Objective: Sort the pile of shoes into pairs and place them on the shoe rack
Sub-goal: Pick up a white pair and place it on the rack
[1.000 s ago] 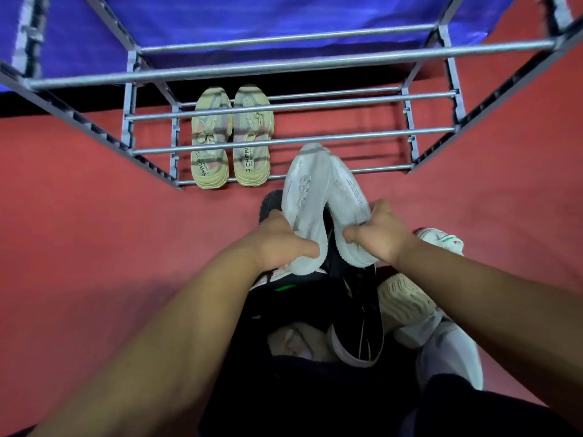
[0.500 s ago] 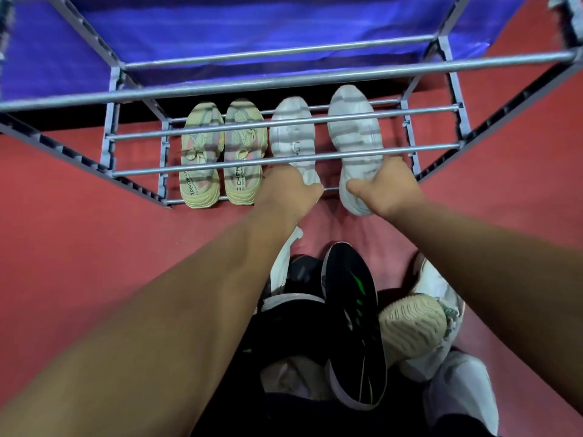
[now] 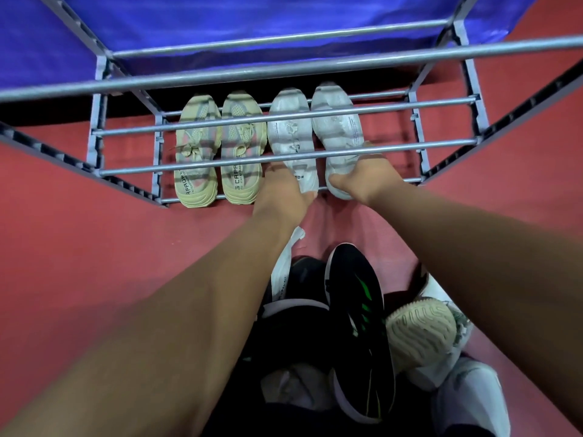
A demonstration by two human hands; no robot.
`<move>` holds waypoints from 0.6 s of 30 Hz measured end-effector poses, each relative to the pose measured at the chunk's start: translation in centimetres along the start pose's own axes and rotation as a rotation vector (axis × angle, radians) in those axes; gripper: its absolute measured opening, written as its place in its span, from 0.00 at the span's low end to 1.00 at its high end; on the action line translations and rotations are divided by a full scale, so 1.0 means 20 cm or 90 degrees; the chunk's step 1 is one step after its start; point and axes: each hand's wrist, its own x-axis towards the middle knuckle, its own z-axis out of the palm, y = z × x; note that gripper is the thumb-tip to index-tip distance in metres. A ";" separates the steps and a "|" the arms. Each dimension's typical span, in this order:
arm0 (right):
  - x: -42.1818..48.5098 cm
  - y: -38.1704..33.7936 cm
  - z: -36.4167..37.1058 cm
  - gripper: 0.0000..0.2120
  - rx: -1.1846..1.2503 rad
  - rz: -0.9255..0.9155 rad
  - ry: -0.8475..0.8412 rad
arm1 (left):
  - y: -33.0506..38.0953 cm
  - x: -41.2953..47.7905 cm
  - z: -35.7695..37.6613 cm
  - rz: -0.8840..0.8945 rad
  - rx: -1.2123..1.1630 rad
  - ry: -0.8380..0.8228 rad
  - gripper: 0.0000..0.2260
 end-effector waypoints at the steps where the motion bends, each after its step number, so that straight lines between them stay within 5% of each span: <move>1: 0.00 0.00 -0.01 0.22 -0.019 -0.003 -0.006 | -0.01 0.00 0.01 0.005 -0.010 0.014 0.34; 6: -0.02 0.05 -0.01 0.16 -0.008 -0.030 -0.011 | -0.03 -0.03 0.01 0.029 -0.060 0.042 0.35; 10: -0.08 0.11 0.02 0.28 0.033 -0.038 0.032 | -0.04 -0.05 -0.02 0.052 -0.050 0.020 0.35; 18: -0.15 0.08 0.09 0.26 0.058 -0.030 0.099 | -0.06 -0.02 -0.05 0.045 -0.030 0.004 0.36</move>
